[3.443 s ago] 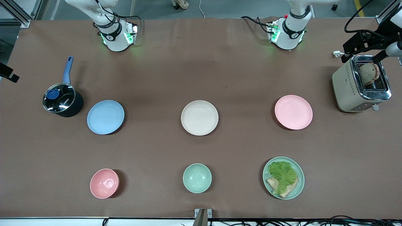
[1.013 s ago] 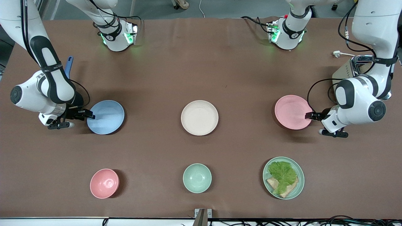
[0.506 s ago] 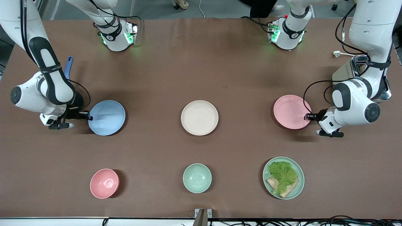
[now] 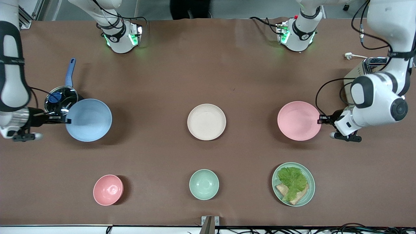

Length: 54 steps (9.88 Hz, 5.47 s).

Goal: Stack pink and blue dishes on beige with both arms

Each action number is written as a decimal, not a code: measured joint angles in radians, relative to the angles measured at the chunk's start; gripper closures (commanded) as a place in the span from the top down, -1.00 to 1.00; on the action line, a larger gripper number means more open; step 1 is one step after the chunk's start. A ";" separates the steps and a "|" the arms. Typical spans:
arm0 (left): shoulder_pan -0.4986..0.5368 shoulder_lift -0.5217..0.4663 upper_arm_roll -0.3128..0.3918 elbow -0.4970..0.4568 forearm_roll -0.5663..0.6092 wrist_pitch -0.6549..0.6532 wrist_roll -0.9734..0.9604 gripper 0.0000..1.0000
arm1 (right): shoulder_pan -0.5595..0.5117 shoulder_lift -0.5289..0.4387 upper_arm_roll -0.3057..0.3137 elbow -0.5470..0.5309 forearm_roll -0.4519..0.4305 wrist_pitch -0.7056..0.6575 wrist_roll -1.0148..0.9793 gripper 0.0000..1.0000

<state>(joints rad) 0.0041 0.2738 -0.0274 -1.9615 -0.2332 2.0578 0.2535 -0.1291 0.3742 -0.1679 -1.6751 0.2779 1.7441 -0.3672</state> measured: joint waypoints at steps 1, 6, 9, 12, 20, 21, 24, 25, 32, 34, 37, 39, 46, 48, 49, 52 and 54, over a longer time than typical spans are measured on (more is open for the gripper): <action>-0.001 -0.039 -0.087 0.012 -0.016 -0.008 -0.106 -0.98 | 0.031 -0.001 0.002 0.058 -0.005 -0.052 0.080 -0.99; -0.040 0.134 -0.426 0.088 -0.031 0.222 -0.496 -0.97 | 0.095 0.000 0.152 0.124 -0.012 -0.093 0.426 -0.99; -0.122 0.338 -0.443 0.205 -0.019 0.301 -0.615 -0.95 | 0.099 0.002 0.178 0.116 -0.021 -0.069 0.461 -0.99; -0.178 0.417 -0.447 0.254 0.062 0.323 -0.771 -0.92 | 0.103 0.002 0.180 0.105 -0.021 -0.052 0.473 -0.99; -0.232 0.445 -0.449 0.212 0.186 0.353 -0.888 0.88 | 0.124 -0.003 0.341 0.027 -0.021 0.059 0.605 -0.98; -0.232 0.445 -0.450 0.213 0.205 0.353 -0.888 1.00 | 0.126 -0.004 0.384 -0.002 -0.022 0.094 0.637 -0.98; -0.214 0.397 -0.450 0.234 0.220 0.346 -0.882 1.00 | 0.130 -0.005 0.499 -0.104 -0.022 0.229 0.751 -0.97; -0.204 0.338 -0.445 0.242 0.220 0.295 -0.882 1.00 | 0.130 -0.005 0.534 -0.141 -0.022 0.298 0.780 -0.96; -0.163 -0.102 -0.166 0.249 0.223 -0.119 -0.648 1.00 | 0.260 0.079 0.649 -0.298 -0.022 0.795 0.981 -0.92; -0.155 -0.193 -0.075 0.251 0.223 -0.149 -0.531 1.00 | 0.269 0.113 0.649 -0.312 -0.023 0.846 0.981 -0.90; -0.133 -0.311 0.022 0.271 0.223 -0.261 -0.328 1.00 | 0.280 0.131 0.649 -0.332 -0.024 0.910 0.981 -0.84; -0.089 -0.382 0.026 0.281 0.224 -0.364 -0.291 1.00 | 0.296 0.147 0.649 -0.363 -0.024 0.955 0.981 0.00; -0.075 -0.326 0.026 0.518 0.224 -0.547 -0.291 1.00 | 0.167 -0.101 0.626 -0.312 -0.194 0.622 0.984 1.00; -0.075 -0.308 0.024 0.546 0.223 -0.575 -0.330 1.00 | 0.115 -0.278 0.531 -0.254 -0.309 0.374 0.983 1.00; -0.075 -0.310 0.022 0.547 0.224 -0.581 -0.345 1.00 | 0.112 -0.330 0.452 -0.197 -0.323 0.271 0.952 1.00; -0.076 -0.323 0.019 0.541 0.223 -0.597 -0.361 1.00 | 0.107 -0.373 0.242 -0.011 -0.324 0.042 0.793 1.00; -0.076 -0.327 0.019 0.538 0.223 -0.599 -0.367 1.00 | 0.107 -0.404 0.153 0.071 -0.314 -0.098 0.689 1.00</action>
<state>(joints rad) -0.0717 -0.0527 -0.0088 -1.4240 -0.0098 1.4586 -0.1133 -0.0221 -0.0295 -0.0148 -1.6045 -0.0362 1.6458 0.3217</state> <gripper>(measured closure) 0.000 0.000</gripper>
